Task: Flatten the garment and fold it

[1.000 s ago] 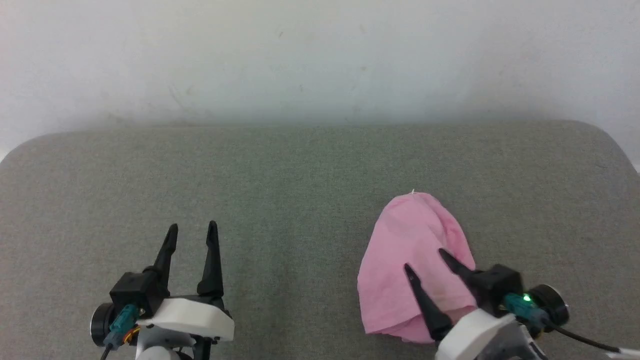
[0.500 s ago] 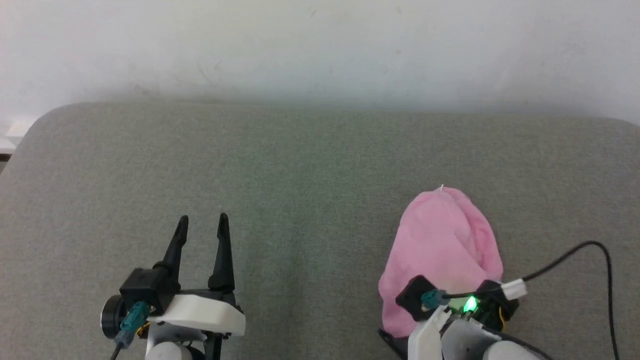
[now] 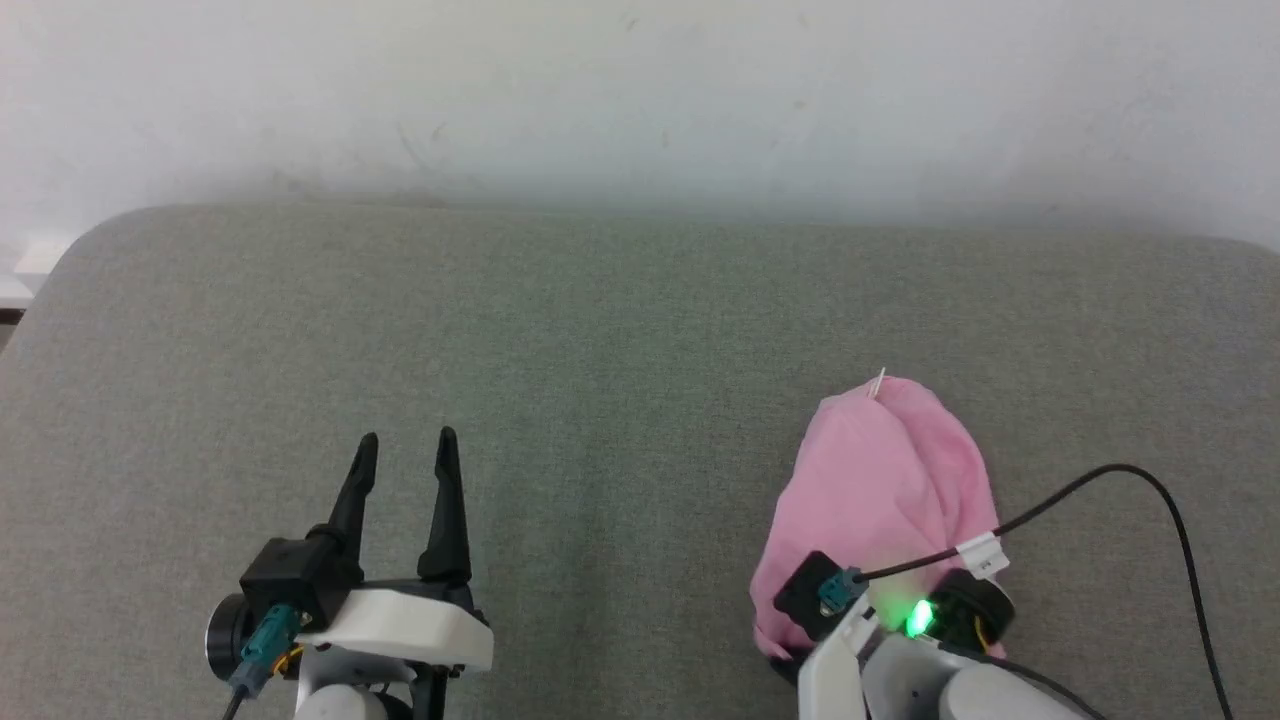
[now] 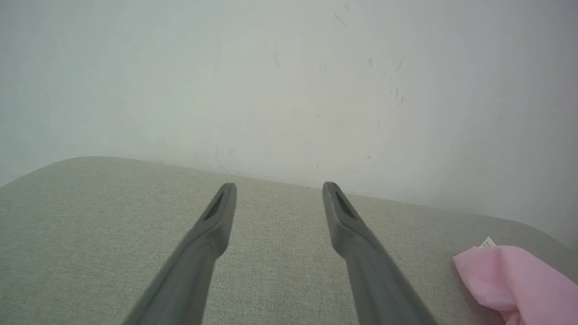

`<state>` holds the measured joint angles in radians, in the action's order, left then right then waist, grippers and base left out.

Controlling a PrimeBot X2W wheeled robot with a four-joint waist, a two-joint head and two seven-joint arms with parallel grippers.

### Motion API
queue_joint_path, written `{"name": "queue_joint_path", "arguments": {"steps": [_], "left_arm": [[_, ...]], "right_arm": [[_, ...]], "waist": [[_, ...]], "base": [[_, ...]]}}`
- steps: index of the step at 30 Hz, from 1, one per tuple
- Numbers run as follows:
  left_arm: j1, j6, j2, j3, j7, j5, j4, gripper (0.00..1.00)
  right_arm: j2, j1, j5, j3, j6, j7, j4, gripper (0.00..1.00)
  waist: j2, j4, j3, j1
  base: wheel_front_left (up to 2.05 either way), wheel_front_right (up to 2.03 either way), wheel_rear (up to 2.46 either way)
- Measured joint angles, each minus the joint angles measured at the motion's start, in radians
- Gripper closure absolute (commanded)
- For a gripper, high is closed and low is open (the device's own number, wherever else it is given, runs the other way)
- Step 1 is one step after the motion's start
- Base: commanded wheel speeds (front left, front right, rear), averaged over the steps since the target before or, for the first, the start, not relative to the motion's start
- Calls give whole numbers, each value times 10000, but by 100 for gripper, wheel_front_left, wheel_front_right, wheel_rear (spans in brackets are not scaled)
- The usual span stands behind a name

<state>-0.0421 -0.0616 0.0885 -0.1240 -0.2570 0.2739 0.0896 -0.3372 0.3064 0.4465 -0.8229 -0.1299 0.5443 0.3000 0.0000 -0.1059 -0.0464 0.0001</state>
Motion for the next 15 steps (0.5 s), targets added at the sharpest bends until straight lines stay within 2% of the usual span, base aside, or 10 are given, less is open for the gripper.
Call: {"name": "queue_joint_path", "arguments": {"steps": [3, 6, 10, 15], "left_arm": [[15, 61, -15, 56, -2, -107, 48, 0], [55, 92, -19, 94, -2, -194, 96, 0], [207, 165, -29, 109, 0, -232, 121, 0], [325, 180, -71, 90, 0, -282, 130, 0]], "right_arm": [[228, 29, -190, 151, -4, -1344, -378, 100], [694, 307, -635, 920, -15, -2725, -1020, 100], [1187, 318, -1329, 2853, -15, -3971, -1850, 100], [1871, -965, -2207, 6309, -15, -4220, -2654, 100]], "waist": [[0, 118, 135, 0], [1, 278, 278, 0], [1, 524, 465, 0], [0, 799, 643, -1]], "base": [[0, 0, 0], [0, 0, 0], [0, 0, 0], [0, 0, 0]]}}
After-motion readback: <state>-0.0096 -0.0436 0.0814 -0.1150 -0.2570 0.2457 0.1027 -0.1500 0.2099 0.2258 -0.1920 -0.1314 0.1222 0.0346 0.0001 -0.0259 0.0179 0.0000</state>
